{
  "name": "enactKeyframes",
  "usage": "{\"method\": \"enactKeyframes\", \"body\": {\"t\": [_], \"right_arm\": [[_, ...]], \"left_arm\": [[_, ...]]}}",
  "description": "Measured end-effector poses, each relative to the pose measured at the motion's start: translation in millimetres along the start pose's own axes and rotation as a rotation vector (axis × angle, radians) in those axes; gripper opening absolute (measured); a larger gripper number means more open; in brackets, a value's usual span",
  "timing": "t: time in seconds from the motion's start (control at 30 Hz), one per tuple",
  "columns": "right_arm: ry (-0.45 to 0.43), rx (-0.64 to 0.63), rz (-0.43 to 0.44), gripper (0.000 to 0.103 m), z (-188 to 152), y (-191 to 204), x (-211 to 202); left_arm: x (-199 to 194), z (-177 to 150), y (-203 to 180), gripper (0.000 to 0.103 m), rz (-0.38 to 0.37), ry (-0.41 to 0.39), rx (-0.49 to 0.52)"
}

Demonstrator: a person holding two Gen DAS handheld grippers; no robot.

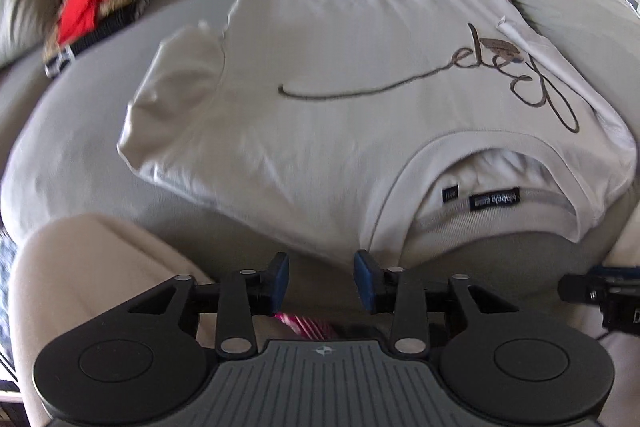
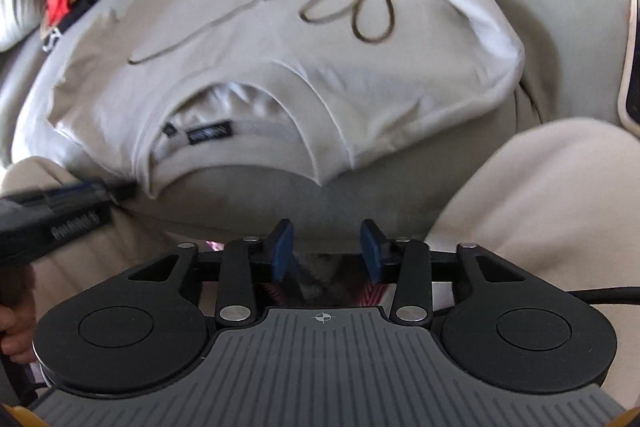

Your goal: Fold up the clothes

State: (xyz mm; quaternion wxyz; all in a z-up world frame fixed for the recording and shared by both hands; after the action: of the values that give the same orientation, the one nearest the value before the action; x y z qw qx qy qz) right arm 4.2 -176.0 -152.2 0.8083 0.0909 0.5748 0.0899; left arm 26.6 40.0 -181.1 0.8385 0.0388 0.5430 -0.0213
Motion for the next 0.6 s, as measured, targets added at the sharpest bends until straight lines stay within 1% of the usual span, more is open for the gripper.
{"method": "enactKeyframes", "body": {"t": [0.03, 0.1, 0.17, 0.2, 0.3, 0.37, 0.47, 0.57, 0.6], "right_arm": [[-0.011, -0.004, 0.008, 0.048, 1.9, 1.7, -4.2], [-0.034, -0.012, 0.023, 0.049, 5.6, 5.1, -12.7], [-0.055, -0.018, 0.032, 0.052, 8.6, 8.3, -20.2], [-0.065, -0.021, 0.035, 0.052, 10.6, 9.7, -23.1], [-0.096, -0.024, 0.043, 0.055, 16.8, 14.2, -30.4], [-0.108, -0.016, 0.053, 0.055, 20.9, 17.0, -31.1], [-0.121, -0.004, 0.078, 0.055, 25.3, 21.3, -34.1], [-0.137, -0.013, 0.099, 0.055, 32.9, 32.9, -31.6], [-0.146, -0.02, 0.11, 0.055, 36.1, 37.9, -30.1]], "left_arm": [[3.3, -4.3, 0.9, 0.041, -0.025, 0.038, -0.016], [5.5, -11.9, 3.2, 0.041, -0.035, 0.064, -0.039], [2.2, -14.0, 6.0, 0.042, -0.035, 0.051, -0.051], [-0.5, -12.8, 8.2, 0.045, -0.041, 0.041, -0.059], [-7.6, -2.8, 21.7, 0.048, -0.05, 0.001, -0.102], [-14.1, 5.2, 36.9, 0.048, -0.056, -0.035, -0.162], [-28.3, 15.4, 70.2, 0.049, -0.095, -0.124, -0.287], [-37.3, 19.3, 112.9, 0.048, -0.114, -0.19, -0.445], [-38.7, 20.8, 128.0, 0.048, -0.134, -0.209, -0.509]]}}
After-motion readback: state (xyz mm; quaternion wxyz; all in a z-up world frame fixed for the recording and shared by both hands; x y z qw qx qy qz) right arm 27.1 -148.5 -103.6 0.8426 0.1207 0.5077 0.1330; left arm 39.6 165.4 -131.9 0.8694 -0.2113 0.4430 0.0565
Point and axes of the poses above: each gripper's, at about its wrist camera, not at the fingertips, and x roughly the way its jaws point, y to its left, z to its top, the point moved 6 cm from there along x, roughly the way its jaws point, and after that the axes turned 4 degrees about x, right-handed, at the moved point
